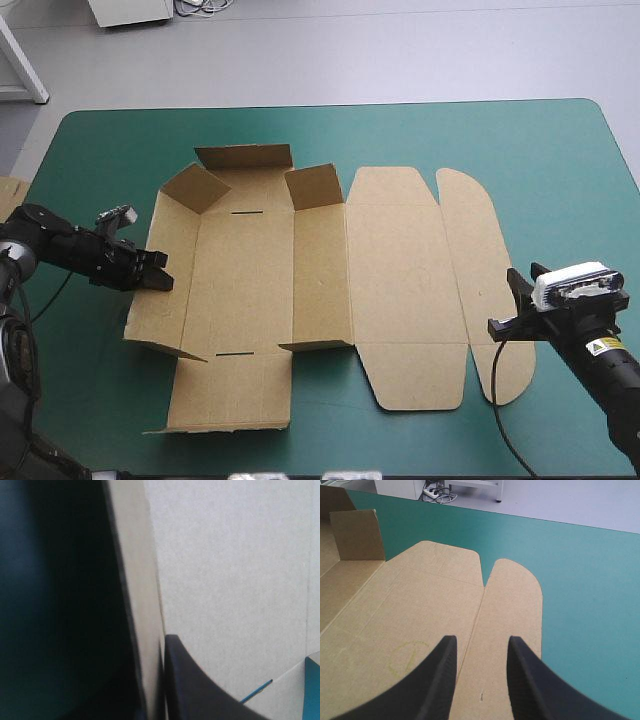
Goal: Fold the box
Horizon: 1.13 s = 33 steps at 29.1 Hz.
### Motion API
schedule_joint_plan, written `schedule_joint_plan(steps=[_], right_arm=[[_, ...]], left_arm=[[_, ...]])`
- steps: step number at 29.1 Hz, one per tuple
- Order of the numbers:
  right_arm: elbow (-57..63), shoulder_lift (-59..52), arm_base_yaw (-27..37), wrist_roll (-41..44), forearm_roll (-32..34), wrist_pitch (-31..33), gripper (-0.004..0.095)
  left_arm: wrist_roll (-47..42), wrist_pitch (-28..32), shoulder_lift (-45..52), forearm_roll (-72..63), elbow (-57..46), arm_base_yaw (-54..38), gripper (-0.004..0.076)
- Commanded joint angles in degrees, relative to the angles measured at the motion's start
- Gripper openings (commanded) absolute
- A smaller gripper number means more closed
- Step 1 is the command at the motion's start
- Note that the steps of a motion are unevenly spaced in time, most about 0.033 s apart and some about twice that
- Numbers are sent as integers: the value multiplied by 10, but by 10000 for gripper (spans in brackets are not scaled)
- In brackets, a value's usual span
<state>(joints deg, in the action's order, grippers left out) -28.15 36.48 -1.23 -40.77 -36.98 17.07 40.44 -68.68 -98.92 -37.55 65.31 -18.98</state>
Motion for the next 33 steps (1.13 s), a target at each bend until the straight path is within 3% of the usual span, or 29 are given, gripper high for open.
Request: schedule_joint_plan(steps=[1,8,13,22,33], right_arm=[[-19,2,-1,-4,-6,-36,327],[-22,2,-1,-4,5,-55,327],[-49,2,-1,-4,15,-63,327],[-77,2,-1,-4,26,-64,327],[-83,2,-1,-4,27,-59,327]], left_arm=[[4,-5,26,-27,11,15,-10],[19,64,35,-45,20,66,-10],[23,75,44,-38,78,104,-10],[17,42,39,24,247,152,-10],[17,20,5,128,375,222,-10]])
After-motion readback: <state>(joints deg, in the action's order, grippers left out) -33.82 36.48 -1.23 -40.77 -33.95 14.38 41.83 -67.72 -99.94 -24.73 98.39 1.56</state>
